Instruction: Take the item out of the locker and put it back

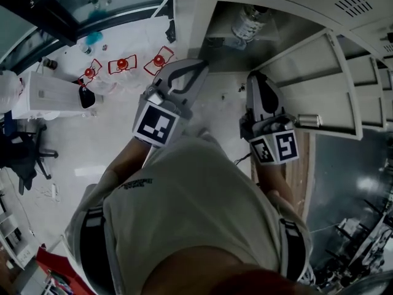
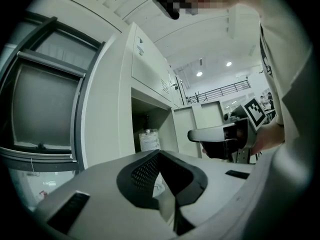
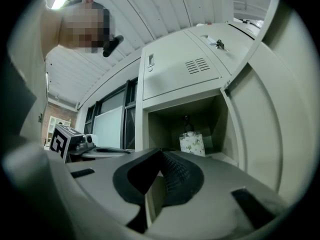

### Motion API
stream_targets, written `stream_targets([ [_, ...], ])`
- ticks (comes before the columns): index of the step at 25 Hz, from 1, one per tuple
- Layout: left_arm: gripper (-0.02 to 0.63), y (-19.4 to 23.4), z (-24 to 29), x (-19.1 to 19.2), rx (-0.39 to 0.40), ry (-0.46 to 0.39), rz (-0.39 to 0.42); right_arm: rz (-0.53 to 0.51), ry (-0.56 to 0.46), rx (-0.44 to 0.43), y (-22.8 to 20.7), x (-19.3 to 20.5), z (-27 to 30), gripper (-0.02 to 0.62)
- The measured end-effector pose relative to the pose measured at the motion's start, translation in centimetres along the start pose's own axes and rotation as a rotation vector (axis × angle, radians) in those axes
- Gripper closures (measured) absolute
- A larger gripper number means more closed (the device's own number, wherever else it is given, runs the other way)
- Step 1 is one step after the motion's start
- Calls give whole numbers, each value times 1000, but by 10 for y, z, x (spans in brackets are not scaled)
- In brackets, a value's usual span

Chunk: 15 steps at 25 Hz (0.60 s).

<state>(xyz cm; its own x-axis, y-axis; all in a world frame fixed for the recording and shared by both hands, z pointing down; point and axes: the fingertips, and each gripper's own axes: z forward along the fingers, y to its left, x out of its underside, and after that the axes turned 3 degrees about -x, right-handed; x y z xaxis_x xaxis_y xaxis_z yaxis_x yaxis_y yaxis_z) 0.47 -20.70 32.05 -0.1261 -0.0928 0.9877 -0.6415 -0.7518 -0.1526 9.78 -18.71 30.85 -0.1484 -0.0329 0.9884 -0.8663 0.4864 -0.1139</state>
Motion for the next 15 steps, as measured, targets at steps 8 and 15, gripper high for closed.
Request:
stream_targets([
  [8,593,-6,3,-2,-40,14,-21,14,9,-44,-10,-1,2,592],
  [15,592,-16,13,-10,-25,-3,-30,8,16,-28,-19,-3,6,483],
])
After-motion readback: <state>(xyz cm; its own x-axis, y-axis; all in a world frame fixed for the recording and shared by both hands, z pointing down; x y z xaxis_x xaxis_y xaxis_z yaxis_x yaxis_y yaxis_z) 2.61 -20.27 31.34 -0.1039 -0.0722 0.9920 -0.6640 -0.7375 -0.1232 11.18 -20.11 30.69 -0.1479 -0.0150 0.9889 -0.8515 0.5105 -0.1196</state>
